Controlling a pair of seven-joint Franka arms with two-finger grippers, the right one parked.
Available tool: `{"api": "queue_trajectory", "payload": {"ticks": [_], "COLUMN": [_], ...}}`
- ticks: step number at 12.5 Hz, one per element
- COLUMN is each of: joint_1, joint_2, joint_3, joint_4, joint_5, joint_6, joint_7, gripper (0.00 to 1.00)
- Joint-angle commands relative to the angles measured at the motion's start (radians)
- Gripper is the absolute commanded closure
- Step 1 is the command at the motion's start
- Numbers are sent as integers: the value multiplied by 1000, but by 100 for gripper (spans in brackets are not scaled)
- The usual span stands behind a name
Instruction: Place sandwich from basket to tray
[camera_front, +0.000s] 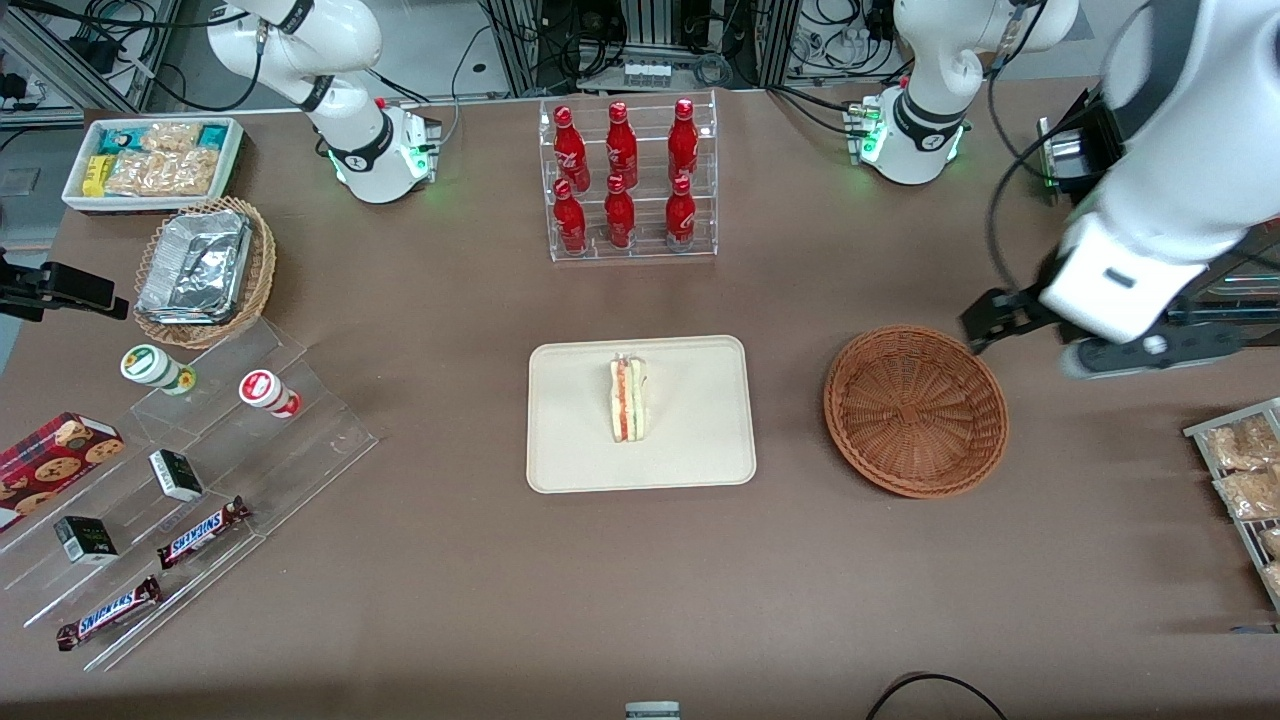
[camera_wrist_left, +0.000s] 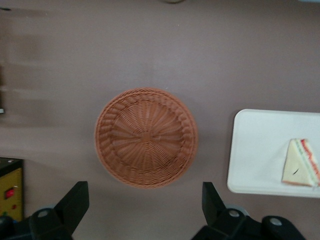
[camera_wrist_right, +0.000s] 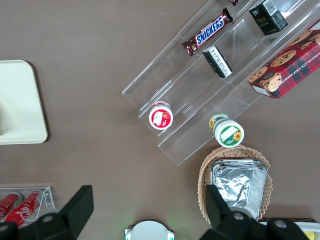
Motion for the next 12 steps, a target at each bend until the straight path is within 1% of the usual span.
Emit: {"api": "queue_trajectory", "payload": {"ticks": [1,4,9,12], "joint_1": [72,108,132,137], "joint_2": [-130,-160,-145,-131], "joint_3": [-14,-2,-2,-3], "joint_4": [-147,-161,-138,-129], "joint_5": [-37,-37,-36,-10], "joint_6": [5,-2,-5,-9], "joint_7": [140,177,211,281], "gripper": [0,0,0,0]}}
